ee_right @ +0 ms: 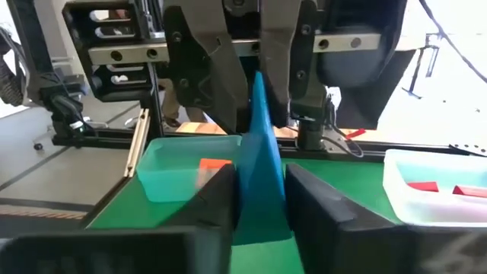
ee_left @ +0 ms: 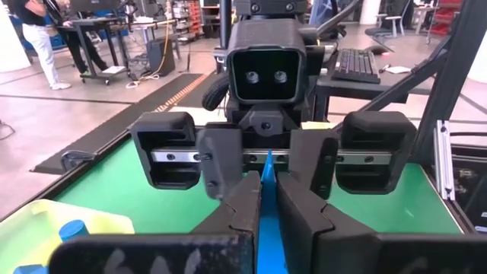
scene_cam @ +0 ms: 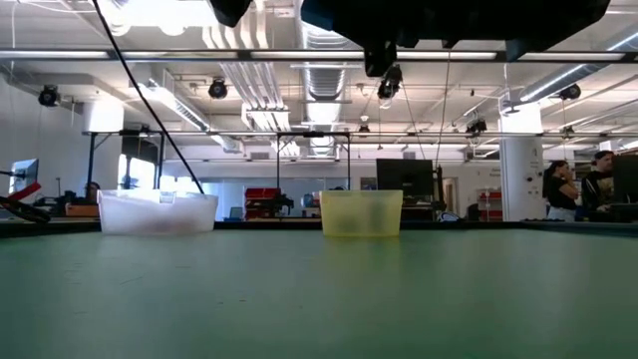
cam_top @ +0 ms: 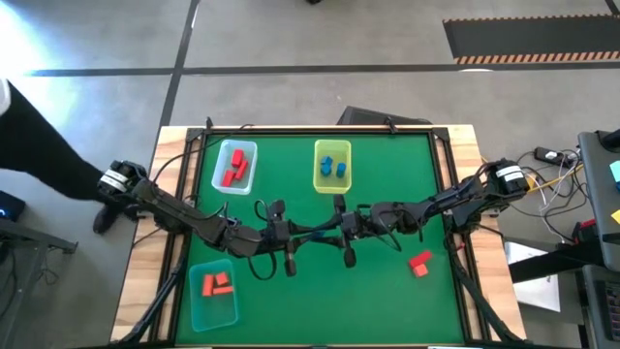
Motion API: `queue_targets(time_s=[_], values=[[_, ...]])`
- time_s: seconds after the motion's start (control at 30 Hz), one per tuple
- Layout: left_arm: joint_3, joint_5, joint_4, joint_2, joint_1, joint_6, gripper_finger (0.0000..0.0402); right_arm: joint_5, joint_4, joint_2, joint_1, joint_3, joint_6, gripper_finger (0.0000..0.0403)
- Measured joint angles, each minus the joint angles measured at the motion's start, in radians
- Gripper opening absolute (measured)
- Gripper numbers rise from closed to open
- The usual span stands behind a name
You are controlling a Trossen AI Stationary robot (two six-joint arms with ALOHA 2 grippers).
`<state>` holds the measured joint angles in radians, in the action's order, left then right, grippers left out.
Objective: Sort & place blocks by color
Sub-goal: Put the blue block into the yellow bin
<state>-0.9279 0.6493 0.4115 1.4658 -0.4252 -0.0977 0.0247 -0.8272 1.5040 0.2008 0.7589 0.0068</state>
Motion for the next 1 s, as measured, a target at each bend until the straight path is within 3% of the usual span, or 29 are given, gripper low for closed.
queue_targets(time_s=[0.17, 0.4, 0.5, 0.63, 0.7, 0.77, 0.9, 1.0], values=[[0.000, 0.000, -0.003, 0.000, 0.000, 0.000, 0.0040, 0.000, 0.008, 0.000, 0.000, 0.000, -0.010, 0.0070], [0.000, 0.001, -0.082, -0.020, 0.000, 0.009, 0.0143, 0.039, 0.103, 0.000, -0.011, 0.001, -0.007, 0.0070], [-0.002, 0.012, -0.145, -0.052, 0.000, 0.007, 0.0181, 0.259, 0.255, 0.000, -0.033, 0.001, 0.002, 0.0070], [-0.002, 0.012, -0.204, -0.081, 0.000, -0.026, 0.0208, 0.735, 0.512, 0.000, -0.105, 0.001, 0.124, 0.0070], [-0.001, 0.012, -0.222, -0.088, 0.000, -0.039, 0.0211, 0.856, 0.614, 0.000, -0.164, 0.001, 0.180, 0.0070], [0.000, 0.012, -0.221, -0.088, 0.000, -0.053, 0.0212, 0.816, 0.652, 0.000, -0.224, 0.001, 0.207, 0.0070], [0.001, 0.012, -0.221, -0.079, 0.000, -0.054, 0.0212, 0.522, 0.609, 0.003, -0.335, 0.000, 0.241, 0.0087], [0.001, 0.012, -0.222, -0.075, 0.000, -0.067, 0.0212, 0.452, 0.598, 0.005, -0.386, 0.001, 0.290, 0.0115]])
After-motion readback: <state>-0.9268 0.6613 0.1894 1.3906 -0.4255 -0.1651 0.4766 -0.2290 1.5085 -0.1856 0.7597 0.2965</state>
